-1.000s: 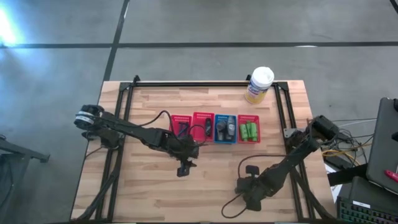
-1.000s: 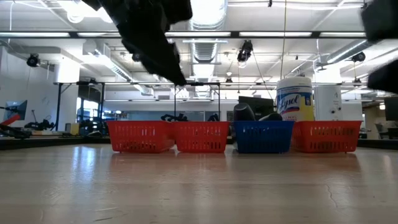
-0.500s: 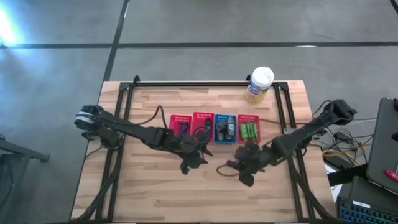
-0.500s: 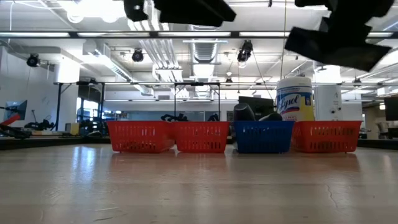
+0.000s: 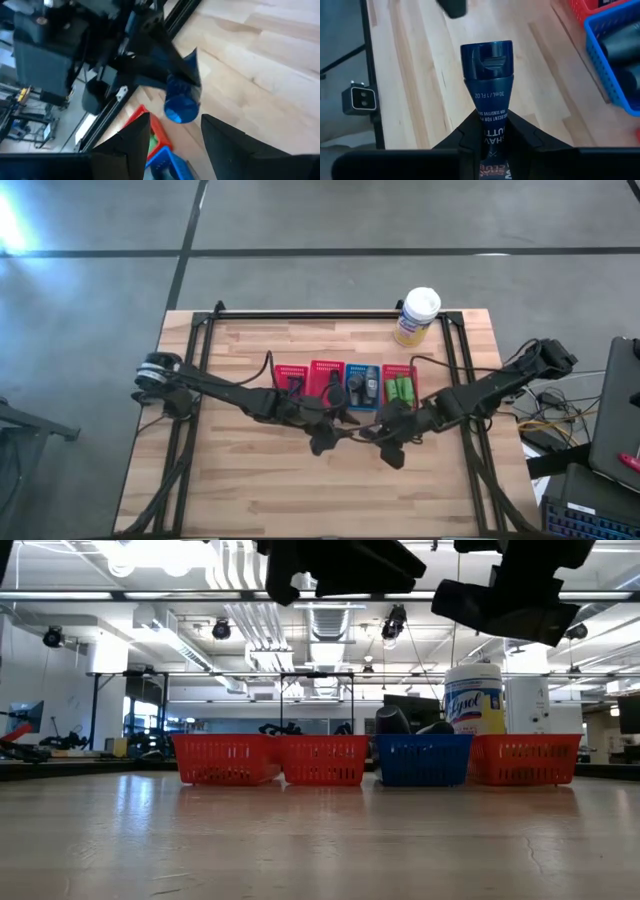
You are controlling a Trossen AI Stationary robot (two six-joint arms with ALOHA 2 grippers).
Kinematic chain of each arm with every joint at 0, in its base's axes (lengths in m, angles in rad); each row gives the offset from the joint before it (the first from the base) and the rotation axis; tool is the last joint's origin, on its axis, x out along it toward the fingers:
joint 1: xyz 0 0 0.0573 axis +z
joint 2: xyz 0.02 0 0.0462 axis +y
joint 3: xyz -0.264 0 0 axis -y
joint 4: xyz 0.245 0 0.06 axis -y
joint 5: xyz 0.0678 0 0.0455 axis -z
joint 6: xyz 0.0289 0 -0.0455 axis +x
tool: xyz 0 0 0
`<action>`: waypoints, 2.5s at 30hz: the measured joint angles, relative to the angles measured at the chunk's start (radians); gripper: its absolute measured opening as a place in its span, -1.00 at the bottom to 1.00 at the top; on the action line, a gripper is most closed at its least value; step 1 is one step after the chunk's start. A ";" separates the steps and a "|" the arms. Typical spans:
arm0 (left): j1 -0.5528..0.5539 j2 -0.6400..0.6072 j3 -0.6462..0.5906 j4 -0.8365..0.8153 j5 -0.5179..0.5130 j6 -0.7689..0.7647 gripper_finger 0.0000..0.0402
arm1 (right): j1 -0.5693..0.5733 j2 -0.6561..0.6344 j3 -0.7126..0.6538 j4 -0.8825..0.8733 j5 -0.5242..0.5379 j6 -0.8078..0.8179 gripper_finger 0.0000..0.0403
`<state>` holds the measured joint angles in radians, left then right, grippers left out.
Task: Pick & Place Travel size toiletries
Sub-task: Put the blue shave cream into the middle red bin
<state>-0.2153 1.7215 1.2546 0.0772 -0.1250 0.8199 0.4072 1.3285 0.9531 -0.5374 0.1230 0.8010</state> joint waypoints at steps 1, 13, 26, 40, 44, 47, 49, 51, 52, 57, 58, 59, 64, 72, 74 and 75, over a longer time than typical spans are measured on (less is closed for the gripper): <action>0.000 0.000 0.000 0.000 0.011 0.003 -0.10 | 0.000 0.000 0.000 -0.003 0.000 0.001 -0.71; 0.014 0.090 0.028 0.025 0.047 -0.027 0.14 | -0.003 0.000 -0.002 -0.004 -0.005 0.005 -0.63; 0.022 0.101 0.061 0.047 0.066 0.025 0.36 | -0.002 0.000 -0.002 -0.005 -0.019 0.007 -0.69; 0.022 0.154 0.069 0.115 0.130 0.074 0.23 | -0.002 0.000 -0.002 -0.005 -0.022 0.008 -0.71; 0.022 0.154 0.075 0.116 0.130 0.074 0.15 | -0.002 0.000 -0.003 -0.004 -0.022 0.008 -0.72; 0.022 0.154 0.076 0.118 0.129 0.074 0.07 | -0.002 0.000 -0.003 -0.004 -0.020 0.007 -0.70; 0.022 0.154 0.075 0.116 0.127 0.073 0.00 | -0.002 0.000 -0.003 -0.004 -0.019 0.007 -0.67; 0.022 0.154 0.075 0.116 0.127 0.073 -0.08 | -0.002 0.000 -0.002 -0.004 -0.019 0.007 -0.64; 0.022 0.154 0.076 0.116 0.127 0.073 -0.12 | -0.002 0.000 -0.001 -0.003 -0.019 0.007 -0.62; 0.021 0.154 0.077 0.113 0.127 0.073 -0.29 | -0.002 0.000 -0.001 -0.002 -0.018 0.011 -0.58; 0.021 0.154 0.077 0.111 0.128 0.072 -0.32 | -0.002 0.000 -0.001 -0.002 -0.018 0.011 -0.57; 0.021 0.154 0.077 0.108 0.128 0.069 -0.35 | -0.002 0.000 -0.001 -0.003 -0.018 0.011 -0.56; 0.021 0.154 0.075 0.068 0.118 0.063 -0.43 | -0.002 0.000 0.001 -0.005 -0.018 0.032 -0.48; 0.022 0.148 0.072 -0.051 -0.028 -0.025 -0.54 | -0.001 -0.023 0.012 -0.010 -0.015 0.064 -0.24; 0.022 0.140 0.070 -0.063 -0.065 -0.053 -0.60 | 0.001 -0.037 0.020 -0.015 0.001 0.064 -0.18; 0.022 0.138 0.069 -0.075 -0.082 -0.069 -0.63 | 0.001 -0.044 0.026 -0.029 0.016 0.067 -0.14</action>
<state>-0.1936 1.8593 1.3236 0.0019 -0.2066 0.7509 0.4080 1.2846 0.9787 -0.5661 0.1395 0.8684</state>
